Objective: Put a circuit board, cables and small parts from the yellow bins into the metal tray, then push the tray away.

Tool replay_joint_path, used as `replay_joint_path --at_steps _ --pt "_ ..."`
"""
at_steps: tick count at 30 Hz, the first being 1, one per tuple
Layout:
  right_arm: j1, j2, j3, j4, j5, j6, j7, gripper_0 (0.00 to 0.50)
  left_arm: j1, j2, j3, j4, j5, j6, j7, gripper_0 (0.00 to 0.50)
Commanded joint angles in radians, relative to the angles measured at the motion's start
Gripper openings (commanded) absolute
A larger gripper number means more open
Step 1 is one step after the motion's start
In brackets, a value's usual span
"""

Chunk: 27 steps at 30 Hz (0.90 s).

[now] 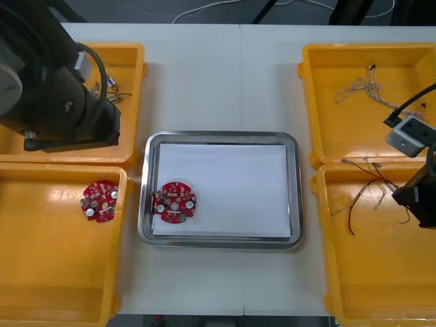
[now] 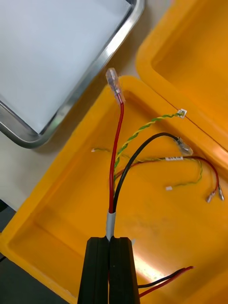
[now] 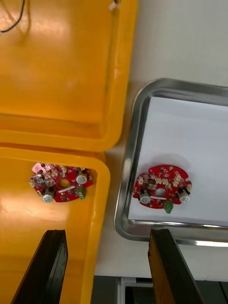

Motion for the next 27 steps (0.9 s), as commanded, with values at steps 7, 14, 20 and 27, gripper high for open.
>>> replay_joint_path --at_steps 7,14,20,27 --pt "-0.212 -0.005 0.265 -0.029 0.024 0.003 -0.034 0.000 -0.018 0.030 0.098 0.233 -0.104 -0.016 -0.329 0.500" --pt "-0.342 -0.002 0.474 -0.028 0.089 -0.013 -0.034 0.000 -0.019 0.025 0.104 0.369 -0.176 -0.131 -0.447 0.500" --pt "-0.466 0.044 0.644 0.015 0.135 -0.040 -0.034 0.000 -0.018 0.011 0.141 0.454 -0.184 -0.215 -0.527 0.500" --pt "-0.580 0.138 0.770 0.115 0.150 -0.042 -0.022 0.000 -0.019 -0.016 0.167 0.489 -0.247 -0.237 -0.585 0.500"
